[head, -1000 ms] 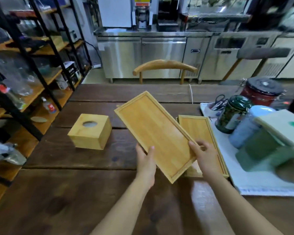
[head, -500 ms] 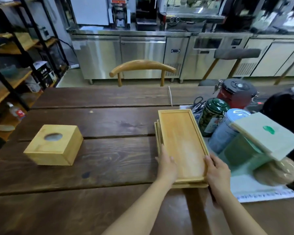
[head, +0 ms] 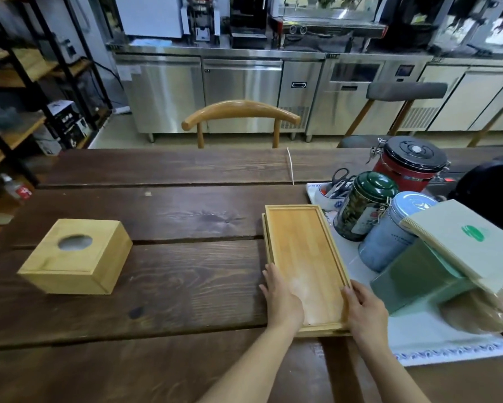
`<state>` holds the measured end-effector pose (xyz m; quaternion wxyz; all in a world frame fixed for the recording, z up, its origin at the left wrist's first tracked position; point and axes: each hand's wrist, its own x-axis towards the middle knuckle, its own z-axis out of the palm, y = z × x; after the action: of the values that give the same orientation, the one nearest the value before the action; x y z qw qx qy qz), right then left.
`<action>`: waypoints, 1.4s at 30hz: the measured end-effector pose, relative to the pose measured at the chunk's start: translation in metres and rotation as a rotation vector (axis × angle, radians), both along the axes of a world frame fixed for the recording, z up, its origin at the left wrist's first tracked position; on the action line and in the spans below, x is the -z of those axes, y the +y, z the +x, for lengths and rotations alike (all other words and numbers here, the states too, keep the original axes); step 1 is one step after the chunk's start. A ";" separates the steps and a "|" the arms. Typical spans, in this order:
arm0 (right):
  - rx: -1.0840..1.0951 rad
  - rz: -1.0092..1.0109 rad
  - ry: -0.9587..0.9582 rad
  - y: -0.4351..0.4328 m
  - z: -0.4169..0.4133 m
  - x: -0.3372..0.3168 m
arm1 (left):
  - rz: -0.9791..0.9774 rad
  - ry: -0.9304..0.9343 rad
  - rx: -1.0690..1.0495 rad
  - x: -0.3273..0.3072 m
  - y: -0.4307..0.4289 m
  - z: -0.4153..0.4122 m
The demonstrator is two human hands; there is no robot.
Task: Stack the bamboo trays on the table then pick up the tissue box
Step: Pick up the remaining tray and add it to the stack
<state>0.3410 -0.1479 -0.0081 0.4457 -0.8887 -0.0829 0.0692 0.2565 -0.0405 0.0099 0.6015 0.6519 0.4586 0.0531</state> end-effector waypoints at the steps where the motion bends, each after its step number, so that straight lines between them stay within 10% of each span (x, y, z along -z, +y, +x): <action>1: -0.003 -0.005 0.010 0.000 0.000 0.001 | -0.002 0.009 0.009 -0.001 0.000 -0.001; 19: -0.301 0.137 0.602 0.044 0.070 -0.023 | -0.266 -0.331 -0.026 0.013 0.059 0.018; 42: -0.386 0.157 0.541 0.051 0.071 -0.024 | -0.284 -0.398 -0.084 0.035 0.054 0.026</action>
<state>0.4121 -0.0973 0.0162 0.4970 -0.7692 -0.1333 0.3789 0.2822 0.0139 -0.0253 0.7630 0.5179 0.3606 0.1402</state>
